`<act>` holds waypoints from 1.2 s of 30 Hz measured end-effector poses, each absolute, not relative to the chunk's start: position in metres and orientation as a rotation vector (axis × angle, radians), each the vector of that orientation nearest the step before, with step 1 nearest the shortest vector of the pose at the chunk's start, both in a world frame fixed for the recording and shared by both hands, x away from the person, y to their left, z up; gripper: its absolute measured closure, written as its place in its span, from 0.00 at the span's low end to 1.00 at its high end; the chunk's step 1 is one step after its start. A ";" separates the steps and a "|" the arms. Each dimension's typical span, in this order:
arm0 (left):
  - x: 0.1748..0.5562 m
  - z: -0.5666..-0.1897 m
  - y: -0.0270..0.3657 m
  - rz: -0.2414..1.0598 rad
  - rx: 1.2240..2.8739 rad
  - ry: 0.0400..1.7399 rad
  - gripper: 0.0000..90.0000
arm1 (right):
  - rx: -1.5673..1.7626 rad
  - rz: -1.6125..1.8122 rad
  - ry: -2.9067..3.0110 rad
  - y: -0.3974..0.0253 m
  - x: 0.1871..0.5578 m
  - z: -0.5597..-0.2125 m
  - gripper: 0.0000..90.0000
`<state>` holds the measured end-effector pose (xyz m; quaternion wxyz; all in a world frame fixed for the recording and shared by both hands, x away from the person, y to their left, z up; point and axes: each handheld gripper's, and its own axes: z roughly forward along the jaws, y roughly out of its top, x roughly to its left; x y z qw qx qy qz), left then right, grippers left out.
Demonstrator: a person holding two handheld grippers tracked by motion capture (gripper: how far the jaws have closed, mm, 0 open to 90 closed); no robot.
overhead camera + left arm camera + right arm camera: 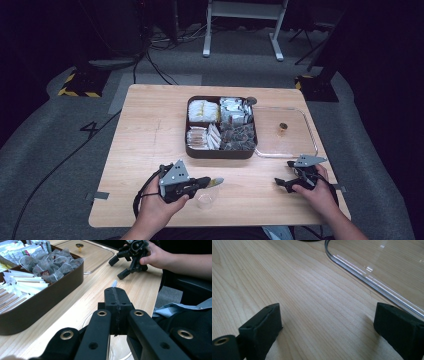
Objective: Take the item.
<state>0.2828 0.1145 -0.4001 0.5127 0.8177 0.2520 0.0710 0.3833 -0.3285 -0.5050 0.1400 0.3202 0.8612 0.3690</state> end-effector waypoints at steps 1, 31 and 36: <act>0.282 -0.401 0.115 0.168 1.964 0.609 1.00 | 0.925 1.066 2.488 -0.329 0.383 -0.505 0.09; 0.314 -0.397 0.139 0.298 2.021 0.745 0.45 | 0.936 1.066 2.482 -0.328 0.382 -0.505 0.09; 0.321 -0.396 0.157 0.304 2.017 0.761 0.40 | 0.935 1.066 2.483 -0.328 0.382 -0.505 0.09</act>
